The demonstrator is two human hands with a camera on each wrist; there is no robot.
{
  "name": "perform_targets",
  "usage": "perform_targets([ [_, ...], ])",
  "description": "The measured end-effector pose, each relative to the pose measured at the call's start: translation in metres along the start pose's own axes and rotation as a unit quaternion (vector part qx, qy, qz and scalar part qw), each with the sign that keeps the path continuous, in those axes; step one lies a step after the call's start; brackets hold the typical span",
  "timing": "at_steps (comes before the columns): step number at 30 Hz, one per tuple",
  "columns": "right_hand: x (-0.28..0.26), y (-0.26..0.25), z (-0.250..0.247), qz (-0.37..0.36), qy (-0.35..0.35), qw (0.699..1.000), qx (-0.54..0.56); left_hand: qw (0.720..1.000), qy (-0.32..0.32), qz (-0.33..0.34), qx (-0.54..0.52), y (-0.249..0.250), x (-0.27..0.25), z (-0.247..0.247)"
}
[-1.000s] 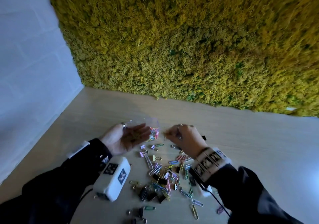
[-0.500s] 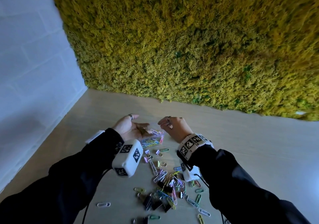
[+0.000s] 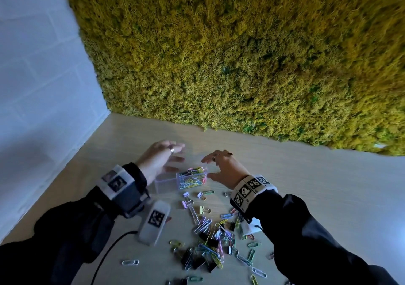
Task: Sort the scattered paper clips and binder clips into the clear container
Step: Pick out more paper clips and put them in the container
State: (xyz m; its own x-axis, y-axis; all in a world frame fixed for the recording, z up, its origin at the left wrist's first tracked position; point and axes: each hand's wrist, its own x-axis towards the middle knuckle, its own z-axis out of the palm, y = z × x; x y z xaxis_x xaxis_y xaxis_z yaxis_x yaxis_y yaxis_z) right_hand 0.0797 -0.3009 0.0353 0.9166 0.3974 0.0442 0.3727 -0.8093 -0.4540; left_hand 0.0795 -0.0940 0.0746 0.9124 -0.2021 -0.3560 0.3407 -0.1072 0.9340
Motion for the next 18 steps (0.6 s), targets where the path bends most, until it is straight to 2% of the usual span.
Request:
perform_targets([
  [1,0.002,-0.002,0.000,-0.005,-0.021,0.999,-0.031,0.978,0.038,0.080,0.191,-0.004,-0.003,-0.002],
  [2,0.004,-0.005,0.000,-0.006,-0.051,0.996,-0.069,0.919,0.048,0.126,0.371,-0.009,-0.002,-0.006],
  [3,0.008,-0.008,0.000,-0.005,-0.086,0.990,-0.113,0.858,0.042,0.133,0.495,-0.016,0.001,-0.010],
  [4,0.011,-0.012,0.000,-0.007,-0.114,0.980,-0.161,0.820,0.020,0.119,0.560,-0.022,0.003,-0.012],
  [5,0.014,-0.016,0.001,-0.018,-0.130,0.969,-0.209,0.819,-0.005,0.097,0.566,-0.027,0.005,-0.015],
  [7,0.022,-0.022,0.005,-0.035,-0.151,0.945,-0.290,0.868,-0.031,0.080,0.490,-0.036,0.009,-0.018],
  [9,0.028,-0.026,0.011,-0.016,-0.178,0.931,-0.319,0.890,-0.022,0.087,0.446,-0.037,0.008,-0.017],
  [11,0.031,-0.028,0.012,0.013,-0.201,0.951,-0.233,0.893,-0.008,0.087,0.442,-0.037,0.008,-0.016],
  [13,0.032,-0.028,0.004,0.036,-0.203,0.977,-0.057,0.896,-0.001,0.090,0.435,-0.038,0.008,-0.016],
  [14,0.032,-0.027,-0.001,0.040,-0.197,0.980,0.010,0.897,0.001,0.095,0.433,-0.038,0.009,-0.015],
  [15,0.032,-0.027,-0.004,0.041,-0.188,0.981,0.032,0.894,0.000,0.102,0.436,-0.039,0.010,-0.016],
  [16,0.032,-0.026,-0.005,0.045,-0.181,0.982,0.009,0.892,0.000,0.106,0.440,-0.039,0.010,-0.017],
  [18,0.029,-0.029,-0.001,0.044,-0.165,0.974,-0.150,0.897,0.002,0.103,0.430,-0.039,0.009,-0.017],
])
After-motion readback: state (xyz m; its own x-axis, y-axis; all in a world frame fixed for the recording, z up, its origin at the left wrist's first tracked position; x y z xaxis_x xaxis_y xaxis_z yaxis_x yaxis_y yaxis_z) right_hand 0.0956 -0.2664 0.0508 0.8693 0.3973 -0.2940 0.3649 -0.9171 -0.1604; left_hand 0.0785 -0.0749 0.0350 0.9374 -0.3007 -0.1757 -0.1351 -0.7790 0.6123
